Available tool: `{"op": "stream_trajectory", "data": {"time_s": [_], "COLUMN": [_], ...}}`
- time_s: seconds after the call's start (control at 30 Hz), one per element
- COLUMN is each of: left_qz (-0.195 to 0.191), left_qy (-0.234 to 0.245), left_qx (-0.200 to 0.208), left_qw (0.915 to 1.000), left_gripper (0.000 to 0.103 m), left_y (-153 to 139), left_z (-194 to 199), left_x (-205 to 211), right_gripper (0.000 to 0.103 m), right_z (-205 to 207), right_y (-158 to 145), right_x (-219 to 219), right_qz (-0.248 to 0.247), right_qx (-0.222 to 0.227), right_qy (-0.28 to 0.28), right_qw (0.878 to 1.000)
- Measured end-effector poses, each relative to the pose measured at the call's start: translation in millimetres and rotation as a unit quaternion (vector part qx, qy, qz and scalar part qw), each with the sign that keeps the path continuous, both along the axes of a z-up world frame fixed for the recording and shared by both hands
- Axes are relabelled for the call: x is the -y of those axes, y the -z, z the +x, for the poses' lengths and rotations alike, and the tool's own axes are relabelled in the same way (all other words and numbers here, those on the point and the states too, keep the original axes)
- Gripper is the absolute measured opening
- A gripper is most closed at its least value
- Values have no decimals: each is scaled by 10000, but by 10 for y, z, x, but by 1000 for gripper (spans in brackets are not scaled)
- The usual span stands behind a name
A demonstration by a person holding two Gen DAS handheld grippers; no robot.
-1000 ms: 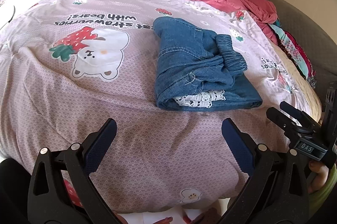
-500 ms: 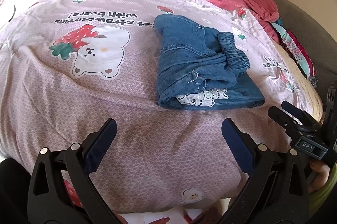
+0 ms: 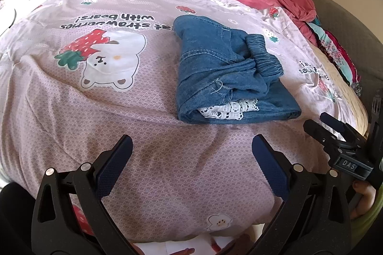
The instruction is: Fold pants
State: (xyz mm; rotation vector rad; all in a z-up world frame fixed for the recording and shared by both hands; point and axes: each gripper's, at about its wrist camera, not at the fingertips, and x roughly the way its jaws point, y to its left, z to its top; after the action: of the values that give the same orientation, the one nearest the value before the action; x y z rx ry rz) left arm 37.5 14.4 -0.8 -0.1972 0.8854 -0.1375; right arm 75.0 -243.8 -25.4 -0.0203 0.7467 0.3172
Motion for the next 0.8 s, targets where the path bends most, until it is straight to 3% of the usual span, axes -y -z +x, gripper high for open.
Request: {"op": "stream_trajectory", "data": {"time_s": [0.33, 0.4, 0.47, 0.6, 0.7, 0.8], "left_qz": [-2, -148, -399, -254, 139, 554], "left_qy": [50, -47, -464, -1293, -1778, -2239], "left_qx": [40, -45, -73, 214, 18, -285], "left_qw": [10000, 9999, 9981, 9910, 9840, 9726], "left_gripper": [94, 94, 94, 94, 94, 94], "left_y": [-25, -17, -7, -137, -171, -97], "left_z": [30, 58, 74, 75, 289, 599], "left_x": [-61, -146, -365, -817, -1245, -1703], "right_gripper": [99, 99, 99, 99, 98, 98], "right_z": [46, 74, 118, 310, 578, 968], "right_y": [34, 29, 15, -76, -163, -204], "right_x": [23, 60, 126, 439, 875, 1531], "right_qz": [-149, -208, -238, -140, -70, 222], "right_qx": [-28, -42, -54, -135, -279, -511], "right_qy": [95, 171, 255, 679, 1340, 2220], "right_qw": [9998, 9996, 9994, 9975, 9906, 9735]}}
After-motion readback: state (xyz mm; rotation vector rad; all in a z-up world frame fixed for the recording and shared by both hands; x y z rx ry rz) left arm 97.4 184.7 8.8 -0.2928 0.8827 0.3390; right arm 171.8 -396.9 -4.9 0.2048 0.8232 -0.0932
